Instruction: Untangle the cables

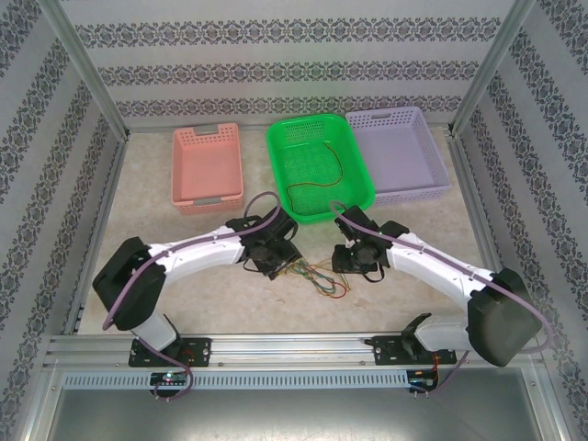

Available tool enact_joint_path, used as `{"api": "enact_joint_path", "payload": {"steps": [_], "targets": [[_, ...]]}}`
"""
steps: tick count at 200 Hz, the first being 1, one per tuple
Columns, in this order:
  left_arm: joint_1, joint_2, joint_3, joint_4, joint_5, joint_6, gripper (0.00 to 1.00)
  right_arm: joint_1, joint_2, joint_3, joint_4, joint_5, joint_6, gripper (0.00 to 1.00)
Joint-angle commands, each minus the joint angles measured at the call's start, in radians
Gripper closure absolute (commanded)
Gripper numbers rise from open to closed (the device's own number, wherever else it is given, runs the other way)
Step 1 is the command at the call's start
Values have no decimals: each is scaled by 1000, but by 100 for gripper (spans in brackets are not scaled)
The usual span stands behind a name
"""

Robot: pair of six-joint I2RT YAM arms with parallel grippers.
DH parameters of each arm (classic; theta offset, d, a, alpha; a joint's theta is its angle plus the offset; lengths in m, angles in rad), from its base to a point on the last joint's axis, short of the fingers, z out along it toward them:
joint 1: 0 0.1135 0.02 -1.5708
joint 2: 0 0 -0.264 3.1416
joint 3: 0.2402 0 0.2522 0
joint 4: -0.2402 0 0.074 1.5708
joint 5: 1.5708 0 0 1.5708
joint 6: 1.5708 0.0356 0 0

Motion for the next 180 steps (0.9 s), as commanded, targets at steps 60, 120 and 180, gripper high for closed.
{"api": "enact_joint_path", "payload": {"steps": [60, 120, 180], "targets": [[-30, 106, 55, 26, -50, 48, 54, 3, 36, 18, 44, 13, -26, 100], [-29, 188, 87, -33, -169, 135, 93, -56, -67, 46, -28, 61, -39, 100], [61, -50, -118, -166, -416, 99, 100, -256, -207, 132, -107, 71, -93, 100]]}}
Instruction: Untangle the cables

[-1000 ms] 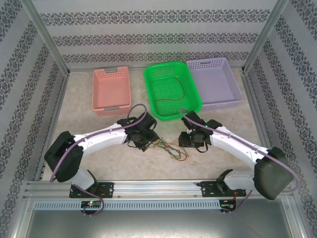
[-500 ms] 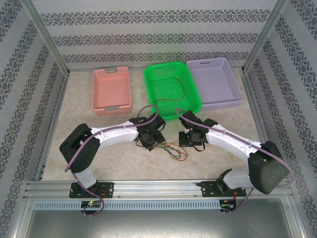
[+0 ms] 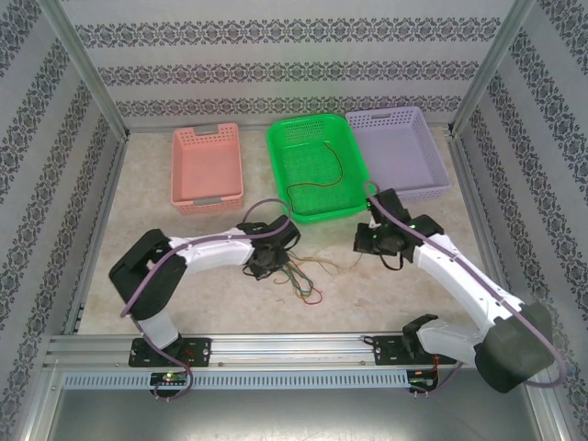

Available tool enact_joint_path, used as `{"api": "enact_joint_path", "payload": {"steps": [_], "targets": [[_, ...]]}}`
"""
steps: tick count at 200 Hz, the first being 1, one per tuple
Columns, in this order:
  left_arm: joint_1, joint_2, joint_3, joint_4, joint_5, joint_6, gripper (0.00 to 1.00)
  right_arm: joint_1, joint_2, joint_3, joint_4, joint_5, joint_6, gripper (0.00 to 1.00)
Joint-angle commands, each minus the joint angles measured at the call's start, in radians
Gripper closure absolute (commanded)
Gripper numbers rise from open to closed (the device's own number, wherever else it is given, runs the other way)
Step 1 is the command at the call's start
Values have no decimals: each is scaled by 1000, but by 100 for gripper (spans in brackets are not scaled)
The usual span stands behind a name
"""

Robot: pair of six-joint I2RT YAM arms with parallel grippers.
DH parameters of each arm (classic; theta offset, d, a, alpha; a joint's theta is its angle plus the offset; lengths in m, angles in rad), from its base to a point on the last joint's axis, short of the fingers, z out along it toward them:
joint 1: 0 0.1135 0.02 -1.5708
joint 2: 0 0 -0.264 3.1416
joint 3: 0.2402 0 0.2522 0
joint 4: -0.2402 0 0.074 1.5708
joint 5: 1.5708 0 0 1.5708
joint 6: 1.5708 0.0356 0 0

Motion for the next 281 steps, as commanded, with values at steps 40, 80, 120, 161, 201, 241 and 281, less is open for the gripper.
{"api": "enact_joint_path", "payload": {"steps": [40, 80, 120, 161, 201, 241, 281], "targets": [[130, -256, -147, -191, -181, -6, 100, -125, -65, 148, -99, 99, -46, 100], [208, -371, -216, -225, -200, 1, 100, -174, -56, 223, -96, 100, -46, 100], [254, -436, -233, -239, -194, 21, 100, -160, -67, 256, -77, 74, -31, 100], [255, -473, -214, -228, -135, 39, 63, -93, -78, 319, -37, 46, -30, 100], [253, -527, -115, -236, -74, 1, 46, 66, -41, 413, 15, -4, -66, 100], [192, -506, -66, -93, 69, -302, 36, 194, -10, 481, 65, -8, -69, 100], [73, -421, -21, 107, 85, -631, 29, 267, -1, 576, 98, 7, -70, 100]]}}
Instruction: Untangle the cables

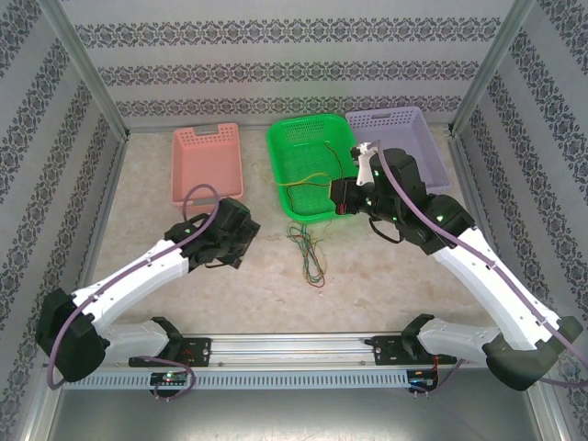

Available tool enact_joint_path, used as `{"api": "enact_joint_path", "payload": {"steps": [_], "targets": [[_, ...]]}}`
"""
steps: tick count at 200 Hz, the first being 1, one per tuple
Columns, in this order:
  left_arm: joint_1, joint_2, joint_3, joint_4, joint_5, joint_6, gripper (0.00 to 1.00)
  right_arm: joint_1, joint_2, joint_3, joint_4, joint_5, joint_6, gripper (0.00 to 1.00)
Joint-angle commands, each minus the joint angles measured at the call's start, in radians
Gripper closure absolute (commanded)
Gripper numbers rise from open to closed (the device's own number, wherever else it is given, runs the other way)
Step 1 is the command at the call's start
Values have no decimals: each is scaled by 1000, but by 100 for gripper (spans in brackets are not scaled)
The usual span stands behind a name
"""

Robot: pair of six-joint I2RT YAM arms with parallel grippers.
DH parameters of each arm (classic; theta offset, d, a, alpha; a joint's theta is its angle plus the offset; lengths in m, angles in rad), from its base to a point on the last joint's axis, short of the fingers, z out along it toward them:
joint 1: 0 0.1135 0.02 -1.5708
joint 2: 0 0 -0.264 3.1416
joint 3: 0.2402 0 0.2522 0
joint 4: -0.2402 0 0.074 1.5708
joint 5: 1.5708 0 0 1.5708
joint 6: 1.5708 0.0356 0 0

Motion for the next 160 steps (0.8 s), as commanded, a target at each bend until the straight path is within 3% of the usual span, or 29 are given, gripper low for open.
{"api": "enact_joint_path", "payload": {"steps": [1, 26, 101, 160], "targets": [[-53, 50, 49, 155, 38, -270, 29, 28, -2, 77, 58, 2, -15, 100], [-89, 117, 74, 285, 76, -373, 26, 31, 22, 143, 75, -4, 21, 100], [-120, 249, 130, 453, 67, -494, 18, 34, 88, 286, 151, -93, 90, 100], [-179, 211, 157, 357, 132, -507, 18, 29, 120, 328, 167, -67, 79, 100]]}}
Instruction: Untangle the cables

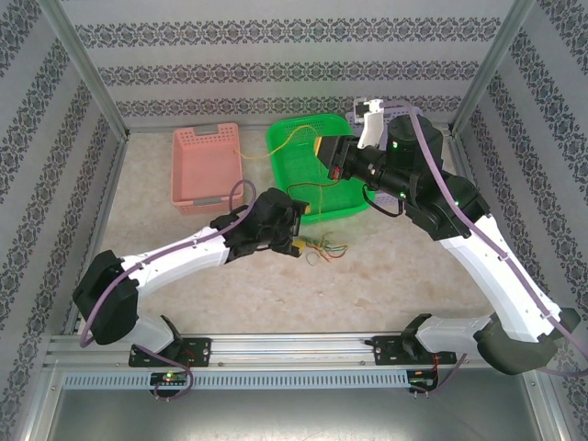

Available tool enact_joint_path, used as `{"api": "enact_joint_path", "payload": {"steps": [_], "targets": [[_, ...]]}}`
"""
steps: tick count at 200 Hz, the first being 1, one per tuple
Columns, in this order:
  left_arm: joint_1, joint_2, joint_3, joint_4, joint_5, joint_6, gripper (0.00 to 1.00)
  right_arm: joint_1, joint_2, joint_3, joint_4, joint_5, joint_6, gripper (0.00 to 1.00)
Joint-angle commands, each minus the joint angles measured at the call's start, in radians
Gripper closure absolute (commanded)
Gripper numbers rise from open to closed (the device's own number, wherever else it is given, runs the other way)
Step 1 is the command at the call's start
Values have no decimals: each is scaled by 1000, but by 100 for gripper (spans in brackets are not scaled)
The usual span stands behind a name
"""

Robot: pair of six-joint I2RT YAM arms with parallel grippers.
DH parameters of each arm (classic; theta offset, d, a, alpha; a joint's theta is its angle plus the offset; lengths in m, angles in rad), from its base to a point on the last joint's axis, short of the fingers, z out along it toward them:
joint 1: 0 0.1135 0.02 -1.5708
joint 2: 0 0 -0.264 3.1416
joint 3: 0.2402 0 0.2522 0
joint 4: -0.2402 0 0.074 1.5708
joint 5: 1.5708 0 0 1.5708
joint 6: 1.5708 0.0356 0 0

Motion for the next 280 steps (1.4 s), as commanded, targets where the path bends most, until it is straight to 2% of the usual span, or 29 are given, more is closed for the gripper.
{"api": "enact_joint_path", "payload": {"steps": [1, 45, 85, 103, 117, 130, 151, 169, 201, 227, 261, 280], "targets": [[-35, -56, 8, -37, 22, -139, 18, 3, 14, 31, 43, 1, 10, 100], [-51, -107, -49, -151, -9, -147, 17, 2, -15, -57, 32, 15, 37, 100], [-50, -128, -18, -383, -106, -22, 18, -68, -143, -330, -4, 16, 100, 100], [-46, -126, -54, -371, -123, 61, 24, -150, -186, -461, -21, -12, 148, 100], [-32, -94, -97, -270, -61, 139, 31, -216, -216, -529, -36, -3, 150, 100], [-31, -38, -90, -233, 5, 223, 32, -291, -220, -565, -56, -33, 156, 100], [-30, 92, 27, -339, 76, 409, 26, -347, -223, -588, -90, -26, 137, 100], [-30, 176, 92, -384, 80, 505, 24, -367, -229, -588, -149, 12, 126, 100], [-31, 251, 152, -415, 42, 572, 25, -386, -256, -543, -345, 223, 101, 100], [-30, 294, 236, -493, 14, 661, 24, -402, -290, -523, -416, 352, 72, 100], [-31, 340, 306, -531, -1, 753, 24, -458, -281, -501, -411, 338, 49, 100], [-30, 400, 374, -552, 28, 825, 26, -490, -271, -495, -380, 320, 44, 100]]}}
